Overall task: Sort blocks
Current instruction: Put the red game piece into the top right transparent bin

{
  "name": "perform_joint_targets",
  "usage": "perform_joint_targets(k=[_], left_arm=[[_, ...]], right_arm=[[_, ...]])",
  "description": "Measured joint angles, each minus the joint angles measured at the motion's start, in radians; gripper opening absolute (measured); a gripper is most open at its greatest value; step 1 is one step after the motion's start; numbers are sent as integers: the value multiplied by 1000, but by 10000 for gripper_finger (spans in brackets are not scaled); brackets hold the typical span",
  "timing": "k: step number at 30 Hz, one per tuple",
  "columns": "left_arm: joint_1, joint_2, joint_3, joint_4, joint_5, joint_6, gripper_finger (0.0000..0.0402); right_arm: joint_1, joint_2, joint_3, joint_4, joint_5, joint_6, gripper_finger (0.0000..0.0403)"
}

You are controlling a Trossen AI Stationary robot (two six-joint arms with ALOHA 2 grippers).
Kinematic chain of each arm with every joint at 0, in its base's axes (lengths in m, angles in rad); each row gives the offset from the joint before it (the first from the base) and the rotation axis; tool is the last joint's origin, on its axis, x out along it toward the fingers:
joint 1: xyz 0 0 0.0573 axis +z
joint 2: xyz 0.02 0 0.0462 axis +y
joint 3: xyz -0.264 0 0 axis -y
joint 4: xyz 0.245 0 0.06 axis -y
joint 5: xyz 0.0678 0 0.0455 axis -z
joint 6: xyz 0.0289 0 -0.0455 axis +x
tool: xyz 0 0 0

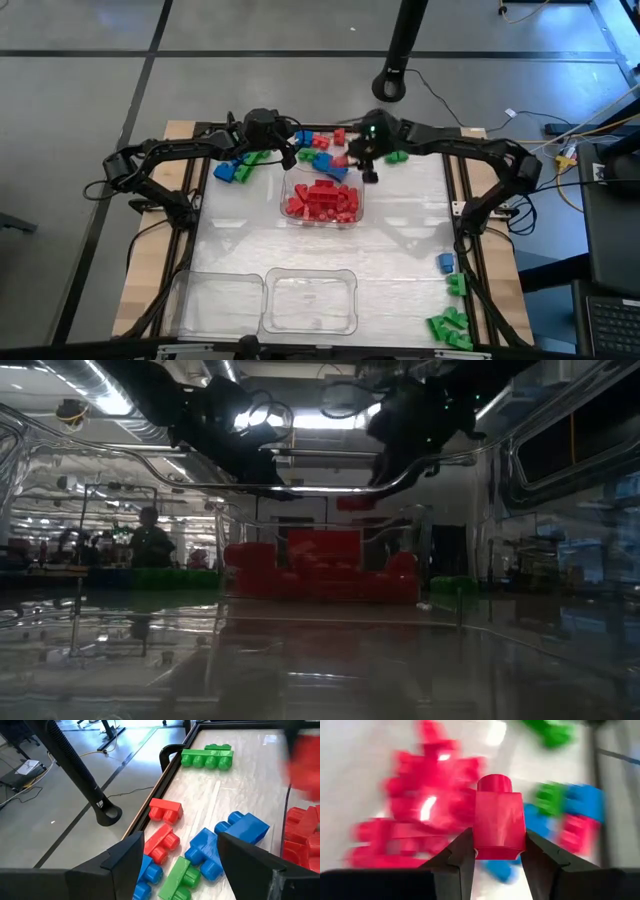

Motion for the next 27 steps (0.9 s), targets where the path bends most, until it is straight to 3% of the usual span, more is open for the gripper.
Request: perform_joint_targets(k=[4, 14, 20, 27], left_arm=[[0, 0, 0, 0, 0, -1, 241], [0, 0, 0, 3, 0, -1, 241], [0, 0, 0, 3, 0, -2, 241], [0, 0, 0, 3, 0, -5, 241]], right_arm=[[83, 6, 0, -58, 1, -4, 137], [172, 10, -1, -122, 232, 19, 144], [167, 10, -1, -125, 245, 57, 233], [140, 10, 81, -224, 390, 19, 332]])
